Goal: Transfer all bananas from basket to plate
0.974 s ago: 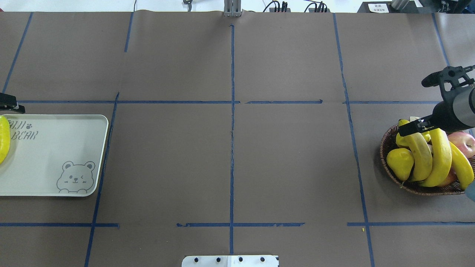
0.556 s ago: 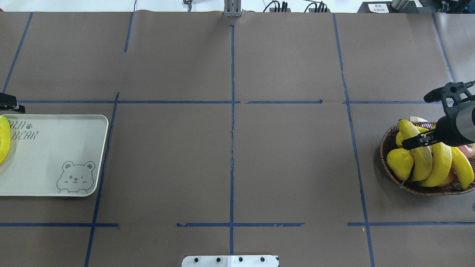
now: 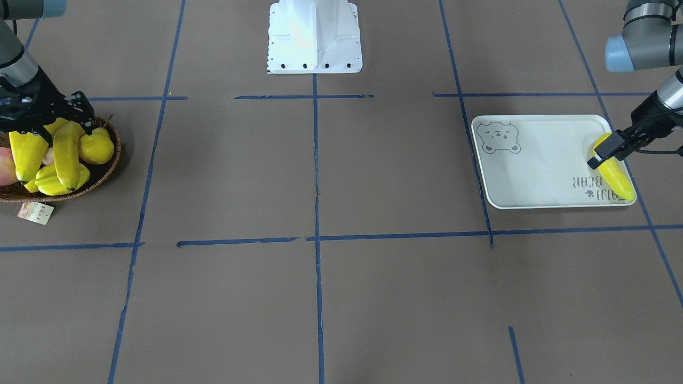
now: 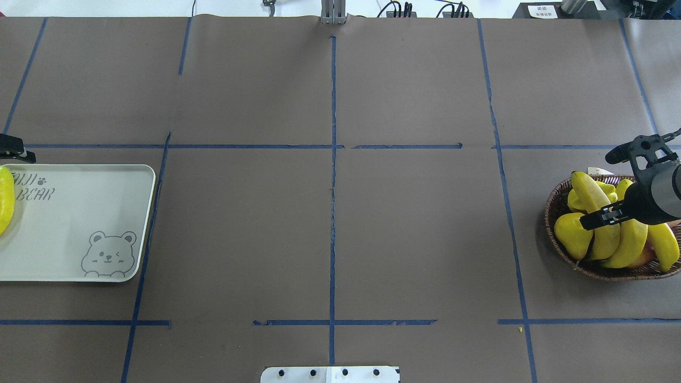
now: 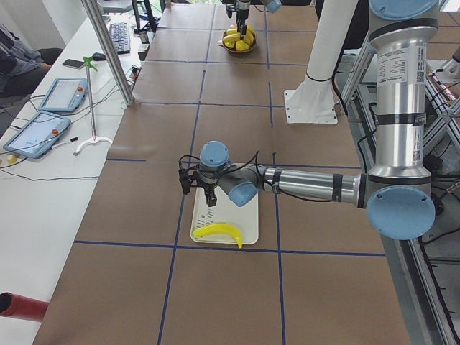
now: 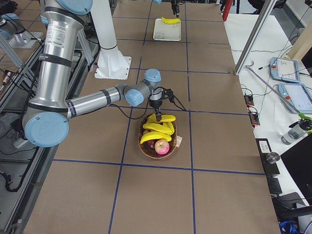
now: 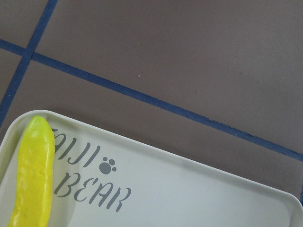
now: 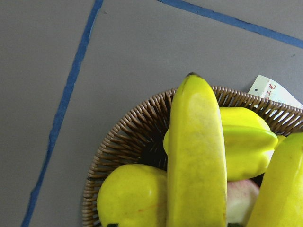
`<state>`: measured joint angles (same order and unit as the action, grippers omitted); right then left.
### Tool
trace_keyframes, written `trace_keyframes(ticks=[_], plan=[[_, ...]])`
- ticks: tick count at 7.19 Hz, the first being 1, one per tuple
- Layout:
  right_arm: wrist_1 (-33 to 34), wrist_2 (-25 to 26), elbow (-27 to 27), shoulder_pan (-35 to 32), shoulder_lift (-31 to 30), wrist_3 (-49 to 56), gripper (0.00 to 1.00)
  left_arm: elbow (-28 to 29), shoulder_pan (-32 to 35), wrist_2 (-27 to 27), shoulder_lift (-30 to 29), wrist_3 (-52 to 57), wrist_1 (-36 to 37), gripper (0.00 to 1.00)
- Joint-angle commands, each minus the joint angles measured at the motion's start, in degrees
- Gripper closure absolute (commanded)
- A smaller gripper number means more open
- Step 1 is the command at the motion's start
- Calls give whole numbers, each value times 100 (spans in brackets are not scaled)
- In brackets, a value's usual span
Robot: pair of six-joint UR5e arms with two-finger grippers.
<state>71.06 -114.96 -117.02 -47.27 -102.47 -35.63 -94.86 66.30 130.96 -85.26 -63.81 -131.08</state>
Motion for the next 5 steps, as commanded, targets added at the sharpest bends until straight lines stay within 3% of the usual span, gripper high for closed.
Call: trace_keyframes(ticks=[1,4,5], plan=[[13,9,117,86,17,3,22,38,-12,0,0,0,4,0],[30,9,170,95,17,3,31,82,-30,-9,0,0,-5,0],[31,9,170,86,26,12,45,82,-30,-9,0,9,4,0]])
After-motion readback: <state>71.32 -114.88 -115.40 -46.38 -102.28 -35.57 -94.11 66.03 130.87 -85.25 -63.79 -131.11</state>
